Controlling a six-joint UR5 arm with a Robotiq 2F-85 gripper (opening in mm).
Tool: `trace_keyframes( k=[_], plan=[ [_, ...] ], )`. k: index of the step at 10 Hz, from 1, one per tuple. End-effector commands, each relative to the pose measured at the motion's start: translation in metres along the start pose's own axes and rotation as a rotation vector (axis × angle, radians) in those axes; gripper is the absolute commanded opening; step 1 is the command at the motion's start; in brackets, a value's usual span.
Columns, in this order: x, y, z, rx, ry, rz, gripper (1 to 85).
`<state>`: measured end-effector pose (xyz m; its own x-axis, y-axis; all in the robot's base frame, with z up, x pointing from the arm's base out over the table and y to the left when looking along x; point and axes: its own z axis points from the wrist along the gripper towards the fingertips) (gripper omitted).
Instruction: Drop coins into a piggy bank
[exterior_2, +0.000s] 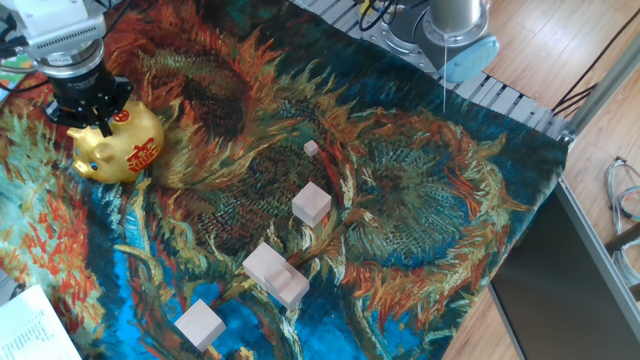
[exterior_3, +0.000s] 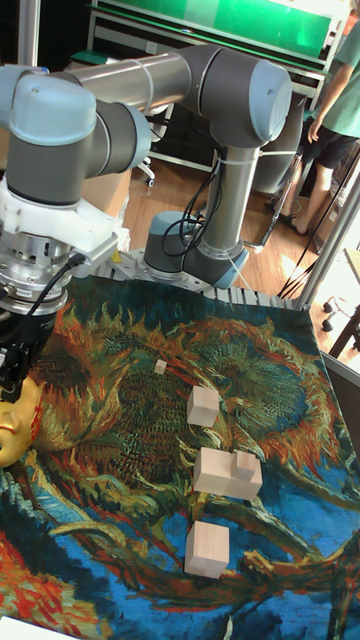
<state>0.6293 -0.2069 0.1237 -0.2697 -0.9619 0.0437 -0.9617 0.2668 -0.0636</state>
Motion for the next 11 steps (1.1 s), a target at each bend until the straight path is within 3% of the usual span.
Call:
trace_keyframes(
  k=[1,2,4,8,10,11],
  plan=[
    [-0.0042,0.0025,-0.0001,-0.013,-0.02,0.001,1.3],
    [-0.0039,0.0012,0.0,-0.009,-0.018,-0.002,18.3],
    [-0.0017,0.0015,-0.0004,-0.012,-0.009,-0.002,36.0],
    [0.004,0.0016,-0.0071,-0.024,0.009,0.048,34.7],
    [0.0041,-0.0008,-0.0087,-0.019,-0.001,0.221,27.7],
    [-0.0045,-0.0037,-0.01,-0.015,-0.041,0.403,27.3]
  ],
)
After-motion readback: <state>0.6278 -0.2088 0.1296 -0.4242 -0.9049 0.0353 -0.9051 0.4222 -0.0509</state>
